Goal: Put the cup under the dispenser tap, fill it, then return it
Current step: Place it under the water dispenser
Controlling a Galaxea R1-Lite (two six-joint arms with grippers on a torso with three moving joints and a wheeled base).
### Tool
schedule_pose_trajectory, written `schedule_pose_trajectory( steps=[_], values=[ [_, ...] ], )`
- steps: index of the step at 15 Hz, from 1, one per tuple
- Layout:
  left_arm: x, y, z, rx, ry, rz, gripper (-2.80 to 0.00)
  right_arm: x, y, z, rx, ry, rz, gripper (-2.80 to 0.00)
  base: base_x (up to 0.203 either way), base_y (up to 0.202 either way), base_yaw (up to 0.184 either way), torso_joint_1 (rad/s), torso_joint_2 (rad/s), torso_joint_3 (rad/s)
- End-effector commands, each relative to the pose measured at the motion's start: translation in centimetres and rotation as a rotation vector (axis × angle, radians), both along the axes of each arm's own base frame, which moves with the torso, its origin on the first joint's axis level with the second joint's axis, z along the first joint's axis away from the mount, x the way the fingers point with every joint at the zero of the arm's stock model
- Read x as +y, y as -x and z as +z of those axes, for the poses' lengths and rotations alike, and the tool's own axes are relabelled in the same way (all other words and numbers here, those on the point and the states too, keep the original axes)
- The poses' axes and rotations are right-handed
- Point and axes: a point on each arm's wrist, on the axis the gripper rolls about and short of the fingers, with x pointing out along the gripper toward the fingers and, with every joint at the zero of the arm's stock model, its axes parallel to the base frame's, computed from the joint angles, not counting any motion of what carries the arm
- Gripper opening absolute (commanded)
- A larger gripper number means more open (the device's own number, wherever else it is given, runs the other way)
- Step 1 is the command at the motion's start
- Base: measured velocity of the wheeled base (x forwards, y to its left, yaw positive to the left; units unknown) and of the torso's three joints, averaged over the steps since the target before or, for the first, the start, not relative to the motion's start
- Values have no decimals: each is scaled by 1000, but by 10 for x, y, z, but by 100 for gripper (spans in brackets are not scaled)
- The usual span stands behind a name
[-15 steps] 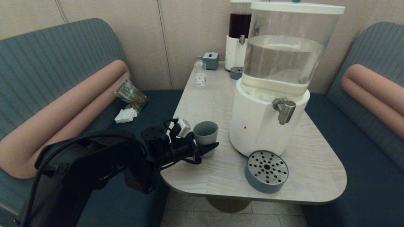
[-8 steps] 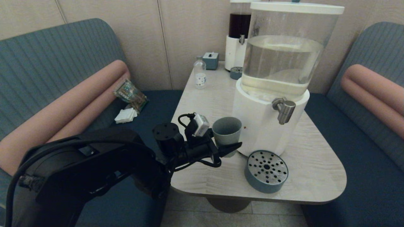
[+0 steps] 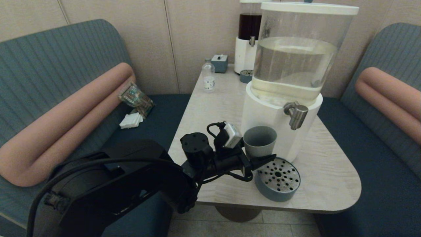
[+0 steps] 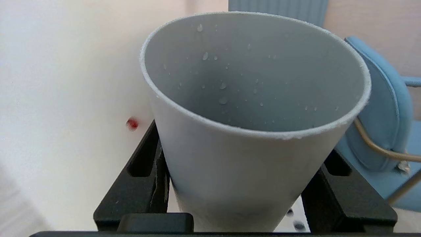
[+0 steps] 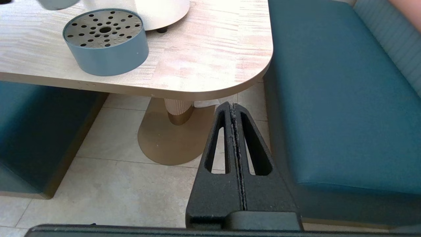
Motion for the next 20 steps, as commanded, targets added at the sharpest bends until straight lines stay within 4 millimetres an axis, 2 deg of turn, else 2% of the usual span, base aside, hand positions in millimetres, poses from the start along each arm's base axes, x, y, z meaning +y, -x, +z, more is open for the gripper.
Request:
schedule_pose_trajectory(
  steps=[1, 9, 14, 20],
  values=[
    [-14, -3, -15, -1, 1, -20, -280, 0, 0, 0, 0, 0, 0, -280, 0, 0, 0, 0, 0, 0],
    [-57, -5, -38, -4, 22, -52, -280, 0, 0, 0, 2, 0, 0, -280, 0, 0, 0, 0, 0, 0],
    [-68, -17, -47, -9, 61, -28, -280, 0, 0, 0, 0, 0, 0, -280, 0, 0, 0, 0, 0, 0],
    [-68, -17, -50, 3, 62, -4, -280, 0, 0, 0, 1, 0, 0, -280, 0, 0, 0, 0, 0, 0]
  ],
)
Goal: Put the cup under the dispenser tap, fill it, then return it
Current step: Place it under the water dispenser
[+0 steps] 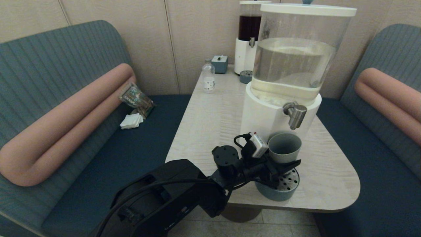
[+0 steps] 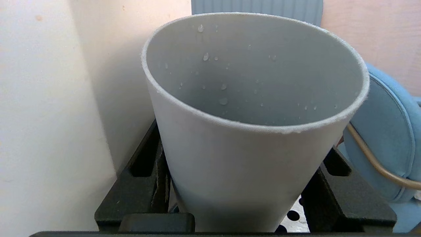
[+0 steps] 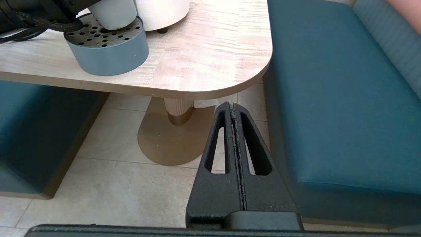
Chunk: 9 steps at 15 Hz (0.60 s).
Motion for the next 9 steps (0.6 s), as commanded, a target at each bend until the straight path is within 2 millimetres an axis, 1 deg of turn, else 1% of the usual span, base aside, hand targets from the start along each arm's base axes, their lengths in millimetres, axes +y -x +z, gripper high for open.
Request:
schedule_pose_trajectory(
  steps=[1, 9],
  values=[
    [0, 0, -8, 10, -10, -1, 0, 0, 0, 0, 1, 0, 0, -280, 0, 0, 0, 0, 0, 0],
    [0, 2, -4, 9, 0, 11, 0, 0, 0, 0, 0, 0, -1, -280, 0, 0, 0, 0, 0, 0]
  ],
)
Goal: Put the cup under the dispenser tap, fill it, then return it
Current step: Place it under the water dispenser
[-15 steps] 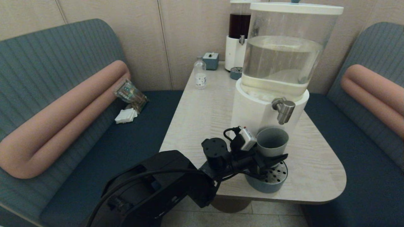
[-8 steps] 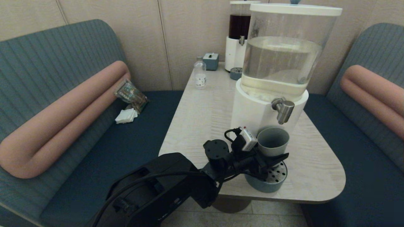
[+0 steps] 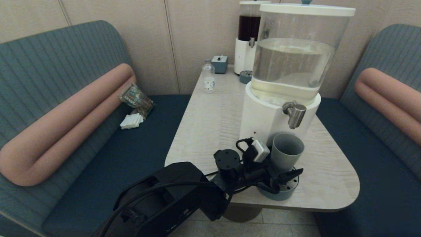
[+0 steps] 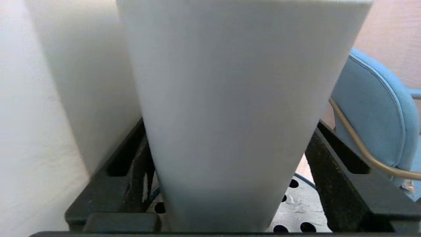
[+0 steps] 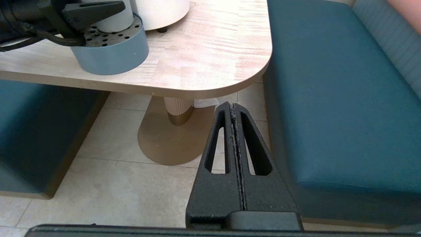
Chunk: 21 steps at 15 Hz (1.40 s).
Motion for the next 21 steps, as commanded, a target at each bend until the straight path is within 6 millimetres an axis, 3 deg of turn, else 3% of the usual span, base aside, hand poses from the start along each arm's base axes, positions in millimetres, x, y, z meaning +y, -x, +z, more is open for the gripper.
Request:
schedule_pose_trajectory(
  steps=[1, 12, 21],
  values=[
    [1, 1, 4, -9, 14, 11, 0, 0, 0, 0, 1, 0, 1, -280, 0, 0, 0, 0, 0, 0],
    [24, 21, 31, 38, -23, 32, 0, 0, 0, 0, 1, 0, 0, -280, 0, 0, 0, 0, 0, 0],
    [52, 35, 35, 96, -79, 81, 0, 0, 0, 0, 1, 0, 1, -280, 0, 0, 0, 0, 0, 0]
  ],
)
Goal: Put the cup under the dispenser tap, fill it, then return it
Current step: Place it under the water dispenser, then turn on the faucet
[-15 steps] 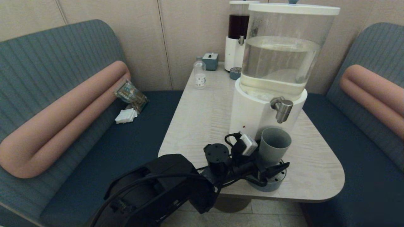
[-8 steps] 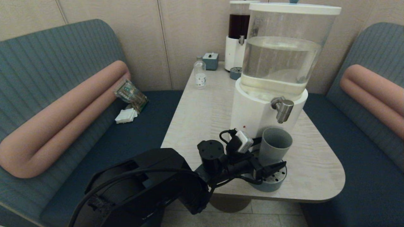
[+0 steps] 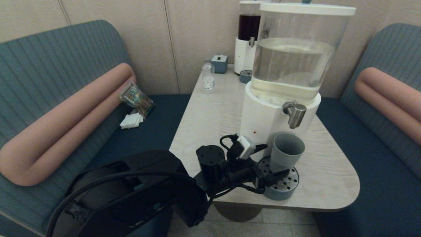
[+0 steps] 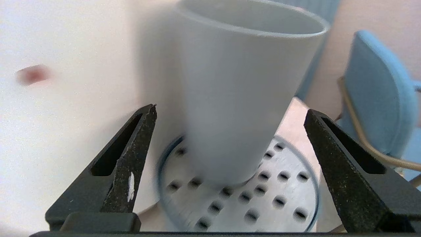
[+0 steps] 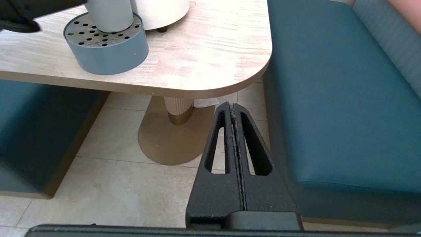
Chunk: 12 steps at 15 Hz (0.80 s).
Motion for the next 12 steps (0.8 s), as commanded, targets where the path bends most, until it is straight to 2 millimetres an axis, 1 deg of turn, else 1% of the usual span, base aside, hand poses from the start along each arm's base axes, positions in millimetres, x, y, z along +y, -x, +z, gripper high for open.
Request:
schedule_pose_trajectory(
  steps=[1, 3, 6, 7, 9, 12],
  values=[
    [12, 7, 11, -3, -2, 4, 0, 0, 0, 0, 0, 0, 0, -280, 0, 0, 0, 0, 0, 0],
    [24, 15, 17, 2, -6, 12, 0, 0, 0, 0, 0, 0, 0, -280, 0, 0, 0, 0, 0, 0],
    [44, 29, 31, 8, -8, 28, 0, 0, 0, 0, 1, 0, 0, -280, 0, 0, 0, 0, 0, 0],
    [50, 33, 37, 8, -8, 33, -280, 0, 0, 0, -1, 0, 0, -280, 0, 0, 0, 0, 0, 0],
    [59, 41, 54, -10, 11, 44, -280, 0, 0, 0, 0, 0, 0, -280, 0, 0, 0, 0, 0, 0],
    [78, 59, 89, -46, 70, 128, -280, 0, 0, 0, 0, 0, 0, -280, 0, 0, 0, 0, 0, 0]
  ],
)
